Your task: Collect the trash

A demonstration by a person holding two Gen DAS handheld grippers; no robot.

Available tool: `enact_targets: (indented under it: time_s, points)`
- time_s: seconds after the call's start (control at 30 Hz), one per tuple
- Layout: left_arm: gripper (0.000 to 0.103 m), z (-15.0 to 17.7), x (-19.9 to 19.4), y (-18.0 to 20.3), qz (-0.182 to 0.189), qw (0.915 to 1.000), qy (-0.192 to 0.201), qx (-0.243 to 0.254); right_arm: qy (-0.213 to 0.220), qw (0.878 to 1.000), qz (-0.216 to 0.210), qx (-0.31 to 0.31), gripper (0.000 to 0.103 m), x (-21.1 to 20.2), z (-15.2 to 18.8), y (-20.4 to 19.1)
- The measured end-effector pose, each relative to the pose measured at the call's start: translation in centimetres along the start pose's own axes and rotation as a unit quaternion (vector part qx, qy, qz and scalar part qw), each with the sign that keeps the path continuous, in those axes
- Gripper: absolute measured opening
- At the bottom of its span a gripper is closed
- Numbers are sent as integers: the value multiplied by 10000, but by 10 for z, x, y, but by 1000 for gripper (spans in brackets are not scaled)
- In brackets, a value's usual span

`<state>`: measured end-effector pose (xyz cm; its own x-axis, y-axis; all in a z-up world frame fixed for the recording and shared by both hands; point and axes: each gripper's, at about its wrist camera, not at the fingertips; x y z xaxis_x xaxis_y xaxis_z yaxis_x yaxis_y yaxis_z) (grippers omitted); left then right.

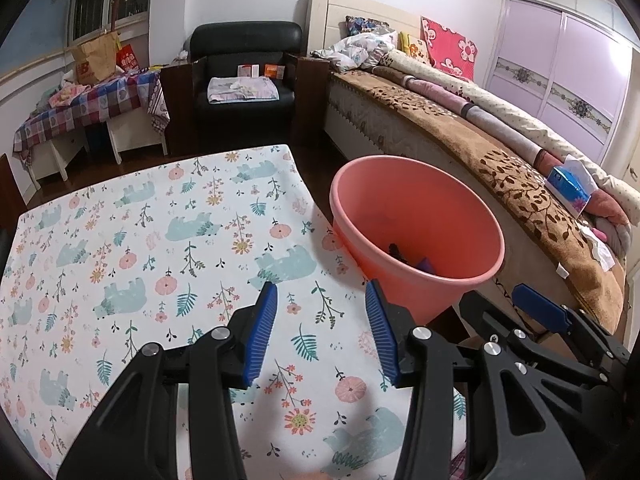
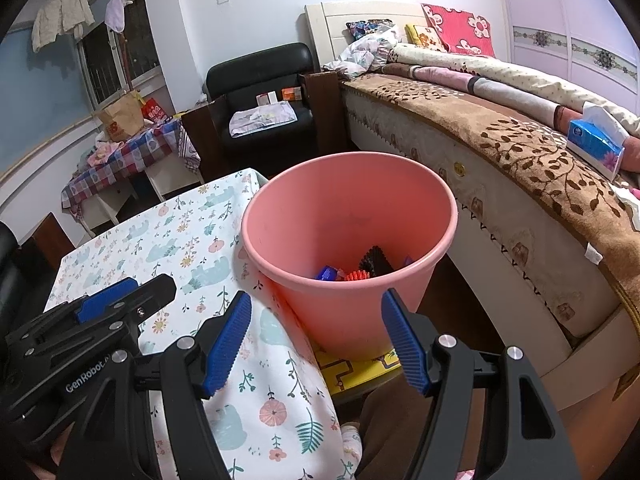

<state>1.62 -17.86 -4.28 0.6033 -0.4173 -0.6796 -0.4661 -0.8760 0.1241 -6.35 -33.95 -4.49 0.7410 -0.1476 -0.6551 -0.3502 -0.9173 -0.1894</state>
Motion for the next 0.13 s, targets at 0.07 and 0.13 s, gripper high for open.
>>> enact_targets:
  time_s: [0.07, 0.13]
  points:
    - [46, 0, 0, -1, -12, 10000, -14, -7, -13, 10000, -9, -15, 67, 1, 0, -1]
    - [46, 0, 0, -2, -24, 10000, -20, -30, -28, 10000, -29, -33, 67, 2, 0, -3]
Point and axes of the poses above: each gripper's, at about its wrist camera, not at the fingertips, and x roughly the way its jaws point, y to its right, z to its underside
